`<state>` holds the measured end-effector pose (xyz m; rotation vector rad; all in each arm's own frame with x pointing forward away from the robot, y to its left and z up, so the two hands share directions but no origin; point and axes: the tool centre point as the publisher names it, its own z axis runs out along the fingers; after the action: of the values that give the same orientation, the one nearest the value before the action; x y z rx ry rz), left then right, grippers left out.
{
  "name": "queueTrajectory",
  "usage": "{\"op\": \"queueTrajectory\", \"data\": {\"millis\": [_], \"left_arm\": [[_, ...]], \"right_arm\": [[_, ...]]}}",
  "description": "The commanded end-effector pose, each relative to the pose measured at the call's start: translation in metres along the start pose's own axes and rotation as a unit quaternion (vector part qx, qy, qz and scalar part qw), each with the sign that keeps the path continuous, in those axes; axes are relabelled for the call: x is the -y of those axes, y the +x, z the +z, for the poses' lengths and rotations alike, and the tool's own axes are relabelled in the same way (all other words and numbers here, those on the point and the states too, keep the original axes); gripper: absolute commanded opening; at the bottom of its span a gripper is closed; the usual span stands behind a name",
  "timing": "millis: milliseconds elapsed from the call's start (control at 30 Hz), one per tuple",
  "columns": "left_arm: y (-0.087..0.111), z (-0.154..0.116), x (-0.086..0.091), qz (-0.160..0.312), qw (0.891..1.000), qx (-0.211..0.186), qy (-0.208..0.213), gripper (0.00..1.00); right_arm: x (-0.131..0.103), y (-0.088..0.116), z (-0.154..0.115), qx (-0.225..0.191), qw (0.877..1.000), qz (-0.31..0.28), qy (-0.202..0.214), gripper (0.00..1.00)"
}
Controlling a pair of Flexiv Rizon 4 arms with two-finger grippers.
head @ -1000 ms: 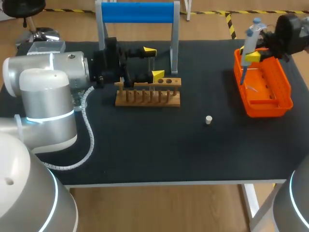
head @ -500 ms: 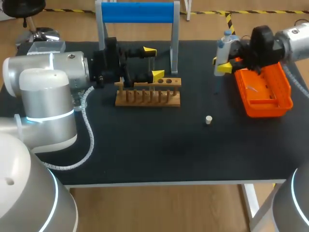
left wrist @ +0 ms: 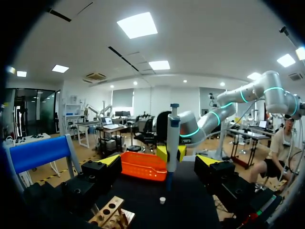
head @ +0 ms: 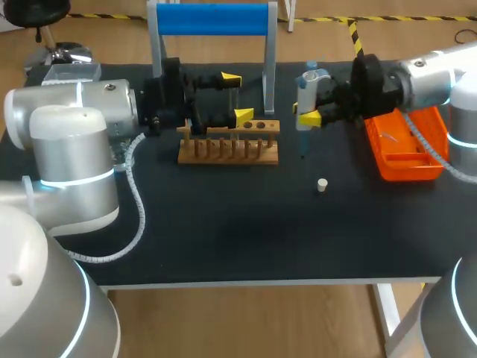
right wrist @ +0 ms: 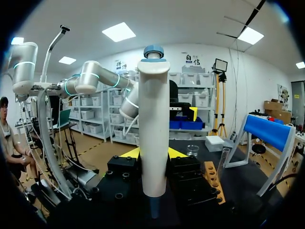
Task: Invert the test tube, pick up the pipette, mount the tip to pipette, aspirate from beaker and dispense into the tube, eject the tip, return the pipette, and cap with the stopper.
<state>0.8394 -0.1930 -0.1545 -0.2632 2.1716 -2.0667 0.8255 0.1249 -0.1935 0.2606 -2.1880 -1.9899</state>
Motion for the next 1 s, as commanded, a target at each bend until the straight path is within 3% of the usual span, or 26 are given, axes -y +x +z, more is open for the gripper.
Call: {"op": "queueTrajectory", "data": {"millis": [33,400,1000], "left_arm": [[0.001,0.002,-0.001,0.001,1.0,0.002,0.001,1.0],[0.001,0.002,-0.001,0.001,1.0,0.002,0.001,1.0],[0.001,0.002,-0.001,0.001,1.0,0.002,0.001,1.0]], "right_arm": [[0.001,-0.004,0.018,-0.001,1.0,0.0,-0.003,0.0],[0.0,-0.011,0.056,0.0,1.0,-0.003,-0.008,0.0],[0.001,-0.027,0.084,0.025,1.0,0.0,-0.009,0.0]]}}
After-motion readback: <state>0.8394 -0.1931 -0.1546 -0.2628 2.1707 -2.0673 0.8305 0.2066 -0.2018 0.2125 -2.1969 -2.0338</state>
